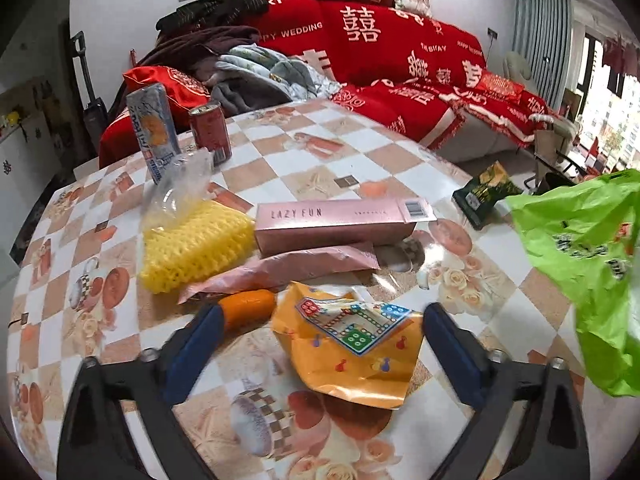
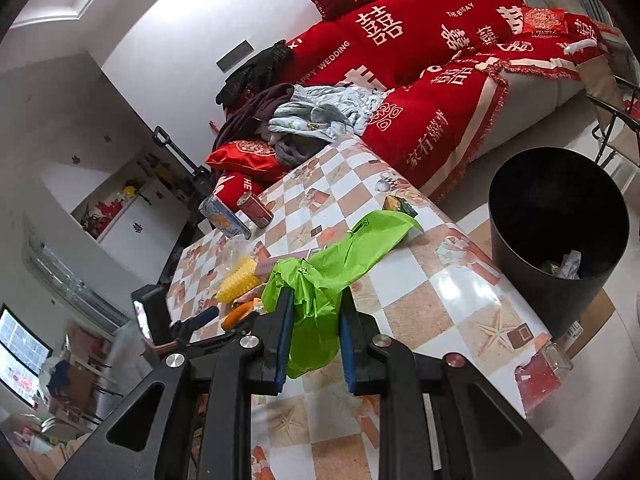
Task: Collect trash
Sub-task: 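Grasp orange candy wrapper with left gripper while right gripper grasps green plastic bag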
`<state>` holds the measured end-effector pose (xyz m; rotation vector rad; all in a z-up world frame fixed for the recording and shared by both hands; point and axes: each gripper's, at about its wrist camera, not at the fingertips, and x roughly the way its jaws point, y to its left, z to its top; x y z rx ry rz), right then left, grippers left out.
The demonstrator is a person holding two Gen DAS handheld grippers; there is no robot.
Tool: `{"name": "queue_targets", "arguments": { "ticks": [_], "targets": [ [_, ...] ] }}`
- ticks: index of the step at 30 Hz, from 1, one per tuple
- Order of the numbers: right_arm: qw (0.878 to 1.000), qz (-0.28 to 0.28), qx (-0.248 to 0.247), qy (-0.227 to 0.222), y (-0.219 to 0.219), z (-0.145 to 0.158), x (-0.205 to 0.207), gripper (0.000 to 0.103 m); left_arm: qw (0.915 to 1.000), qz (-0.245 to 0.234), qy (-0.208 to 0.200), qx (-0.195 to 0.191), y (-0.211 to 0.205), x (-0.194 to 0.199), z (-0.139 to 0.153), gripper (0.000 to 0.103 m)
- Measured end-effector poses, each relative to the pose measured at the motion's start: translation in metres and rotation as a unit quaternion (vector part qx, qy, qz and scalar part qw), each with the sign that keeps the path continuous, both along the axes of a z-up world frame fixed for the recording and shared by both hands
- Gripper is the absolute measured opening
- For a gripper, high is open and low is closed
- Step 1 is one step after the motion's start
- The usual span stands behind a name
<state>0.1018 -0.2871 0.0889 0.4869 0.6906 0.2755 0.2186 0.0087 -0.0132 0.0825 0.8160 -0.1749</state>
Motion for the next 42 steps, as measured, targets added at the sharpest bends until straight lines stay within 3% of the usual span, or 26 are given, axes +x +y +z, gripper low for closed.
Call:
{"name": "queue_targets", "arguments": {
  "ticks": [8, 13, 16, 22, 29, 42],
  "targets": [
    [1.000, -0.009, 0.006, 0.000, -0.008, -0.001, -0.004, 0.023, 0.9995, 0.010, 0.025, 0.016, -0.008, 0.005, -0.019, 0.103],
    [1.000, -0.011, 0.011, -0.001, -0.012, -0.003, -0.007, 0.023, 0.9994, -0.002, 0.001, -0.033, -0.006, -0.004, -0.001, 0.103],
    [1.000, -0.014, 0.017, 0.000, -0.015, -0.005, -0.006, 0.023, 0.9975, -0.007, 0.019, -0.068, -0.003, 0.002, 0.001, 0.103],
    [1.000, -0.015, 0.023, 0.003, -0.018, -0.011, -0.006, 0.023, 0.9930, 0.019, 0.058, -0.101, -0.009, 0.023, -0.014, 0.103],
    [0.999, -0.020, 0.024, 0.005, -0.026, -0.014, -0.010, 0.023, 0.9953, 0.001, 0.075, -0.060, -0.038, 0.035, -0.026, 0.103],
    [0.998, -0.045, 0.032, -0.010, -0.048, -0.012, -0.019, 0.023, 0.9967, -0.027, 0.046, -0.061, -0.031, 0.010, -0.006, 0.103]
  ]
}}
